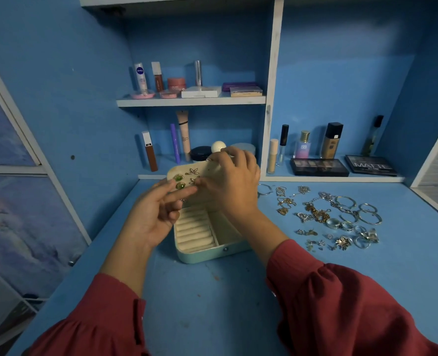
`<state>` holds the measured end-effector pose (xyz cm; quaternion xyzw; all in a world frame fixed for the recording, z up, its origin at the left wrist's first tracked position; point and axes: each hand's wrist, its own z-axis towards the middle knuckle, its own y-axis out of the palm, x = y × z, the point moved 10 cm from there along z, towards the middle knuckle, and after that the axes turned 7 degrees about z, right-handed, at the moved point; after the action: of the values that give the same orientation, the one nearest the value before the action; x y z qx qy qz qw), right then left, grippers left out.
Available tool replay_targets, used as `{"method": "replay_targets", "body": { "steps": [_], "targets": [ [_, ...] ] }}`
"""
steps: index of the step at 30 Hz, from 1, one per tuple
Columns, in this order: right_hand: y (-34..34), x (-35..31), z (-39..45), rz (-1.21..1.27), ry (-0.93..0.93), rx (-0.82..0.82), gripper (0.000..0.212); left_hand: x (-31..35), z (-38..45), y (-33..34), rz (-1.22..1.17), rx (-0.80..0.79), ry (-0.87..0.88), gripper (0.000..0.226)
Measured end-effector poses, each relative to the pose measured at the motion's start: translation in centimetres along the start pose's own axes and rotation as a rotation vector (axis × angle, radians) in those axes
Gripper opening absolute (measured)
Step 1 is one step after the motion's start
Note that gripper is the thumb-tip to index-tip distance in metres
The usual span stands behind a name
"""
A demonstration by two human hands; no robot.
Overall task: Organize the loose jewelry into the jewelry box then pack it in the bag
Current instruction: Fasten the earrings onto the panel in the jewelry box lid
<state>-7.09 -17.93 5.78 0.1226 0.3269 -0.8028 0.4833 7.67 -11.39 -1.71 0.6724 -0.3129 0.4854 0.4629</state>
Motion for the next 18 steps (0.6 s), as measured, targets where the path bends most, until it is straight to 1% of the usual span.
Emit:
{"method": "replay_targets", "body": {
  "steps": [3, 7, 13, 18],
  "targets": [
    [-0.1, -0.1, -0.04, 0.035, -0.022, -0.004, 0.043, -0.44, -0.14, 0.23, -0.093, -0.019, -0.047, 0.022],
    [-0.26, -0.1, 0.02, 0.048, -0.045, -0.012, 0.041, -0.71, -0.03, 0.36, -0.182, -0.046, -0.081, 0.026],
    [-0.27, -0.49, -0.15, 0.072, -0.058, -0.075, 0.04, -0.52, -0.2, 0.37, -0.189, -0.036, -0.078, 0.019],
    [-0.23, -0.46, -0.11, 0.074, -0.05, -0.081, 0.036, -0.47, -0.31, 0.4, -0.196, -0.037, -0.075, 0.023]
  ]
}}
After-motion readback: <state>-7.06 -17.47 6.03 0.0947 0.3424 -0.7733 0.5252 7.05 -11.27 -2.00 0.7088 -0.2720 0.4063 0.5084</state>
